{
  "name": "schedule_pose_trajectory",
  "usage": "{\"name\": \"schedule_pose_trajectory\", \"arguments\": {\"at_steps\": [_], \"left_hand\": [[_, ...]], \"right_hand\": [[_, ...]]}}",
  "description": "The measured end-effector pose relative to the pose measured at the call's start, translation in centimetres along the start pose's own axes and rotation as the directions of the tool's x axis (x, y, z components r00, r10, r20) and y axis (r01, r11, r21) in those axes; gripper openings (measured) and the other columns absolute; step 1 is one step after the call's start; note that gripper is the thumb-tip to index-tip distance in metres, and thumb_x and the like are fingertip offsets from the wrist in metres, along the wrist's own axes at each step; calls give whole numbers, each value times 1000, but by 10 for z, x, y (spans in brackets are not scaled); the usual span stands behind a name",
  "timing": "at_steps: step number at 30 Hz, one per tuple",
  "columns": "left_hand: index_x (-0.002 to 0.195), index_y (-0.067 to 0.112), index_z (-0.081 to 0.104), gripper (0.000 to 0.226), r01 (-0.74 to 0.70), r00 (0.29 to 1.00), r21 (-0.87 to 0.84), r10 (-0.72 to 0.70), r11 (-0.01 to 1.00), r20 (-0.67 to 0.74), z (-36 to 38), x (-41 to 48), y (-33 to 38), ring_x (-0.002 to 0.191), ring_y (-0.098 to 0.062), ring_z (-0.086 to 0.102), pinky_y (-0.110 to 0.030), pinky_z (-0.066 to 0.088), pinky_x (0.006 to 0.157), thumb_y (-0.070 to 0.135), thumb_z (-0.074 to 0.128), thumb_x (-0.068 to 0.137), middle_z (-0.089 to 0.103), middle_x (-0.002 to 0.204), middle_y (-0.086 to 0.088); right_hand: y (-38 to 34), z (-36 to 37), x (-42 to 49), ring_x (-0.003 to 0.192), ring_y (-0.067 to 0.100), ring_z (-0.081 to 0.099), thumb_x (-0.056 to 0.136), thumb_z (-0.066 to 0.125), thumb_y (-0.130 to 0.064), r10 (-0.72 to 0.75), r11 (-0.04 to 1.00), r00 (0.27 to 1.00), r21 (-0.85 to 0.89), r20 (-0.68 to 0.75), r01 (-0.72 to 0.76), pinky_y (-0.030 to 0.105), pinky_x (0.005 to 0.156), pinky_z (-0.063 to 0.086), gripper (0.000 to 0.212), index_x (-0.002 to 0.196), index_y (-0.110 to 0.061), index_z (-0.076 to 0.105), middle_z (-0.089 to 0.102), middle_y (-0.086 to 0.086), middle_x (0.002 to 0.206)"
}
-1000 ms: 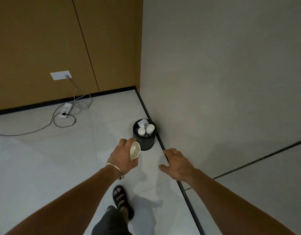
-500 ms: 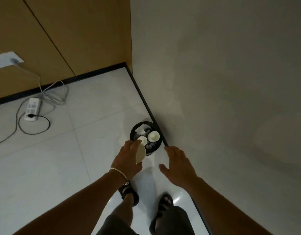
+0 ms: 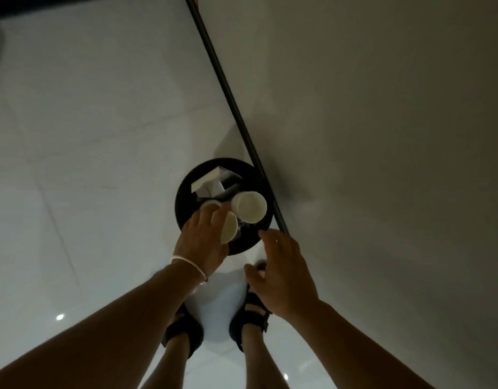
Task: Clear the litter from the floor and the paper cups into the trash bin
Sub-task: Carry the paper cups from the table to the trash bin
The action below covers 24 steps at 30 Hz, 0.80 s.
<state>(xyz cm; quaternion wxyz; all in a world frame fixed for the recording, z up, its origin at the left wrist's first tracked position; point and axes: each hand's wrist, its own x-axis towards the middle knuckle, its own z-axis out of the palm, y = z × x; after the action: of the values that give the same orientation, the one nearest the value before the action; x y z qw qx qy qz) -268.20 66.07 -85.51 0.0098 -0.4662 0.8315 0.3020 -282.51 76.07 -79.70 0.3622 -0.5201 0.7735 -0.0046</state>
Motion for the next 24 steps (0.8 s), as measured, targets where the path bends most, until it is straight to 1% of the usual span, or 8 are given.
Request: {"name": "schedule_pose_trajectory", "arguments": {"at_steps": [5,7,9,13,15,18,22,24], "left_hand": [[120,8,53,46,16,996,102,-7,995,-92,38,18,-13,97,-39,54,-47,47,78,29,48,79,57,111,-17],[117,8,51,46,76,991,142,-59,987,-118,40,21,-21,91,-39,53,-45,46,73,20,58,73,56,106,-18],[121,8,50,59,120,989,182,-102,976,-106,38,22,-30,90,-38,52,-44,45,72,13,67,65,55,106,-19],[131,8,46,71,88,995,238,-71,967,-76,39,21,-37,99,-40,49,-46,44,77,16,69,64,53,116,-19],[135,7,42,72,48,998,260,-35,964,-52,43,23,-37,106,-39,47,-47,41,81,36,63,73,50,122,-18],[142,8,34,78,7,1000,305,-13,952,16,53,24,-37,119,-38,42,-48,36,89,59,38,83,44,133,-18],[146,9,26,75,15,997,331,-38,944,63,58,28,-39,130,-39,35,-49,33,98,56,41,89,36,144,-20],[146,10,25,72,-2,994,333,-34,943,102,51,30,-36,132,-39,33,-49,34,100,54,36,91,34,146,-20]], "right_hand": [[19,28,29,145,17,20,92,56,-51,-14,1000,1000,28,-24,15,29,110,32,72,151,-21,27,27,2,157],[22,34,29,144,18,23,92,56,-50,-27,999,1000,28,-16,27,26,108,30,71,150,-19,29,29,3,156],[25,39,27,143,17,25,92,55,-49,-23,999,1000,34,-17,24,23,107,27,70,150,-19,31,31,3,155],[22,47,24,143,14,24,93,55,-48,2,996,1000,91,-10,-2,22,108,28,69,151,-21,30,28,0,156],[19,49,25,143,14,24,92,55,-48,0,993,1000,120,-16,2,25,109,30,69,150,-21,30,28,0,156],[16,49,27,141,15,27,91,57,-47,-15,992,999,121,-44,21,28,108,35,69,150,-20,32,30,0,154],[13,44,32,141,19,29,89,59,-45,-37,990,994,129,-100,50,35,107,40,71,149,-17,33,32,4,154],[12,39,34,141,21,29,89,59,-46,-42,994,993,99,-111,53,37,107,41,72,149,-16,34,32,6,154]]}}
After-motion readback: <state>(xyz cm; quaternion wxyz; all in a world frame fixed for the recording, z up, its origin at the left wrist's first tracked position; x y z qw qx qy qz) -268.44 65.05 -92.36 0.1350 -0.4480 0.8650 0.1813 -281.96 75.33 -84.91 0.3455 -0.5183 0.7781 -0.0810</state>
